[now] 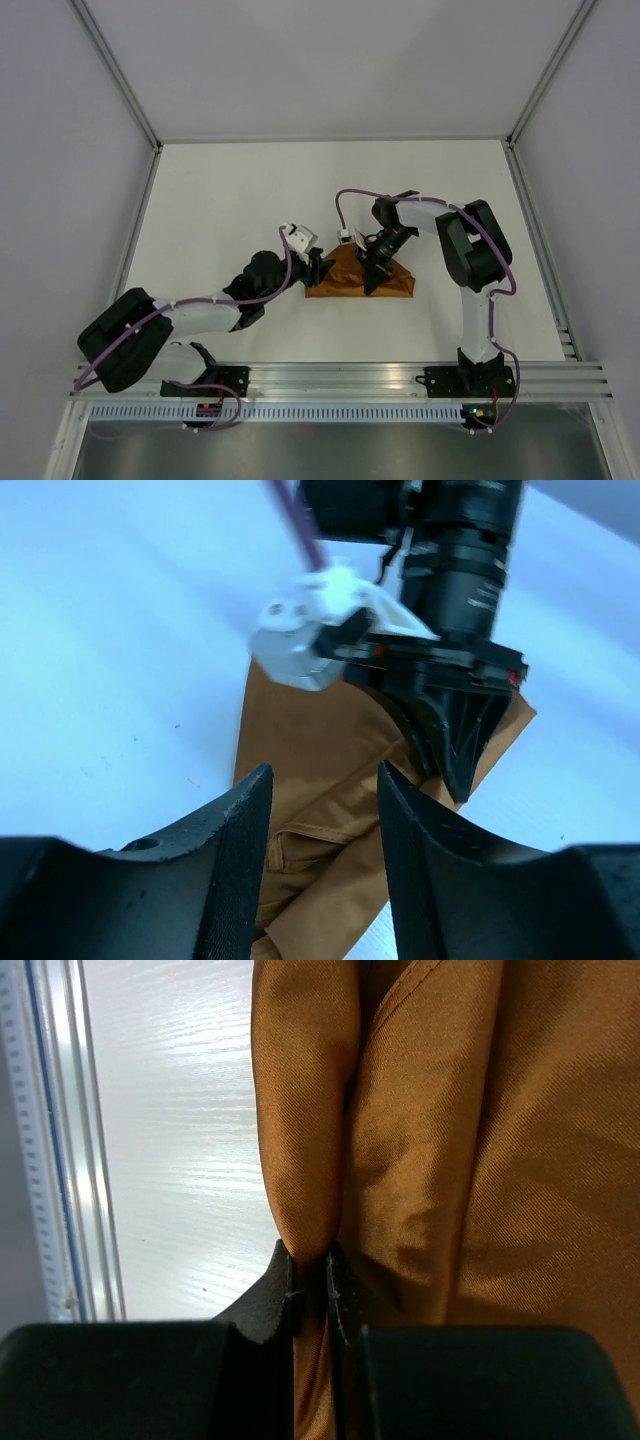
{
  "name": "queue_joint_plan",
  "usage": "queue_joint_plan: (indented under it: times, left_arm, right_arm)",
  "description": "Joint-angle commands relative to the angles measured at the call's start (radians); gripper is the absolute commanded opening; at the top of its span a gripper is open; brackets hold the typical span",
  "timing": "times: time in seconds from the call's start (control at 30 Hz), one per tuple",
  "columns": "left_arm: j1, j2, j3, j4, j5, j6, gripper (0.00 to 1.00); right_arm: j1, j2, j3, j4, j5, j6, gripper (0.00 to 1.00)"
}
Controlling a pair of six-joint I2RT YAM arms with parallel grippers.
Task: Fold the napkin, place the utensils inside, and roll it up
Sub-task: Roll the napkin with the utensil
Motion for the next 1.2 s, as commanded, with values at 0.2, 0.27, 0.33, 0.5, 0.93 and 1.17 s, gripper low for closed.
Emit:
queue_joint_plan:
  times: [0.2,0.27,0.33,0.5,0.93,1.17]
  left_arm:
    - [-0.282,0.114,0.100,-0.029,-0.277,0.538,0.52]
    - [-0.345,0.154,0.120,-0.026,-0.319,0.622,0.53]
    - [-0.399,0.215,0.136,-0.011,-0.346,0.697,0.53]
    - [-0.477,0.318,0.132,0.061,-0.424,0.812,0.58]
    - [-0.540,0.412,0.150,0.071,-0.384,0.908,0.78]
    - [-0.556,0.453,0.167,0.011,-0.321,0.938,0.57]
  right_arm:
    - [0.002,0.197,0.047,-0.041,0.217,0.012,0.00]
    - [0.002,0.204,0.051,-0.037,0.229,0.026,0.01]
    - [0.004,0.214,0.055,-0.038,0.231,0.029,0.00]
    - [0.002,0.227,0.072,-0.046,0.243,0.049,0.01]
    - [0.001,0.247,0.086,-0.058,0.255,0.063,0.00]
    - [-0.001,0.254,0.092,-0.064,0.257,0.066,0.00]
